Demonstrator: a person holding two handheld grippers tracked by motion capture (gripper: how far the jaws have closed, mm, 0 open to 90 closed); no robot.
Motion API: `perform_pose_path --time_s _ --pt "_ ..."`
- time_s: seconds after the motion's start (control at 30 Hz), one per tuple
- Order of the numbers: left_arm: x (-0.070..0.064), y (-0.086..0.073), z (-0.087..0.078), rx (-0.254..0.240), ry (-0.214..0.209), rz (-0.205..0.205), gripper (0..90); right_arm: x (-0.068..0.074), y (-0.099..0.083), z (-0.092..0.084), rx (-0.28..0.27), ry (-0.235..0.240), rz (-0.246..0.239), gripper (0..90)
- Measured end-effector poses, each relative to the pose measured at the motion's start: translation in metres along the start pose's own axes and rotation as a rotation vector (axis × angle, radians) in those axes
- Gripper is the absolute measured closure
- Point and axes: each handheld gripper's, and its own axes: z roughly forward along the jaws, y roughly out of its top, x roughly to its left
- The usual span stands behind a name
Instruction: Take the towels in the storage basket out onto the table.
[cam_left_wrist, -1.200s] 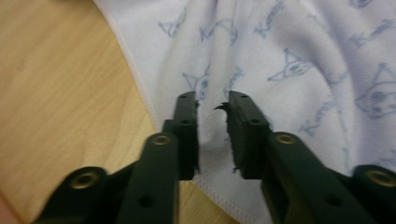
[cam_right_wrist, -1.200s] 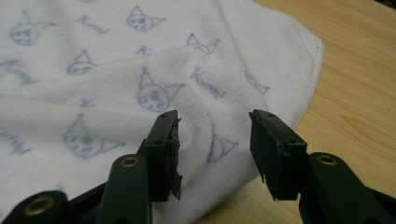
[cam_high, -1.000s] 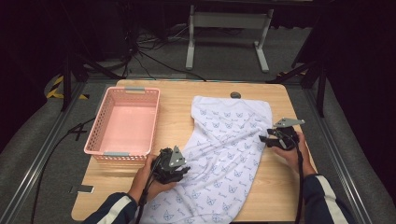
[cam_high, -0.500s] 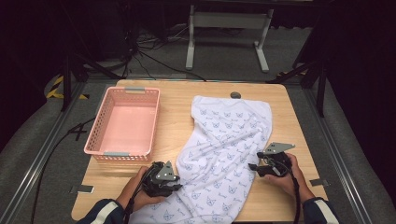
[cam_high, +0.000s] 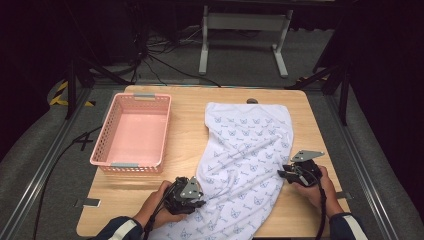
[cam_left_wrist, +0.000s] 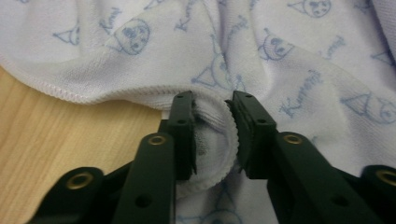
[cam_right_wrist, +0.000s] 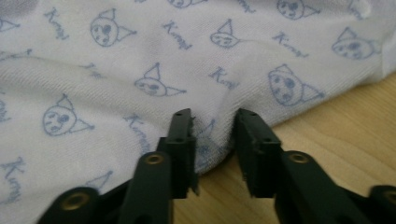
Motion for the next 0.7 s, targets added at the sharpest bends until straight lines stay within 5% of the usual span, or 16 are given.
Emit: perform_pose_path --time_s 0.07,0.13,0.2,0.33,0.47,0.53,0.7 --pt "0.004 0.001 0.0 0.008 0.002 -0.011 78.5 -0.001 0.002 0.002 0.0 -0.016 -0.018 84.0" --pt "0.008 0.004 0.001 0.009 0.04 -0.025 81.0 -0.009 0.006 0.005 0.015 -0.104 -0.064 85.7" --pt "0.013 0.007 0.001 -0.008 0.06 -0.049 81.5 -0.013 0.007 0.006 0.022 -0.131 -0.068 85.8" --pt "0.022 0.017 -0.001 -0.031 0.129 -0.07 83.0 -0.041 0.014 0.01 0.005 -0.197 -0.02 85.9" --pt "0.027 0.017 -0.002 -0.012 0.176 -0.078 82.8 -0.047 0.019 0.003 -0.073 -0.175 0.044 80.9" --pt "0.027 0.012 -0.004 -0.009 0.16 -0.091 82.4 -0.04 0.016 -0.003 -0.087 -0.166 0.072 55.6" --pt "0.023 0.001 -0.006 0.058 0.208 -0.088 82.5 -0.008 -0.002 -0.012 -0.068 -0.021 0.066 43.8"
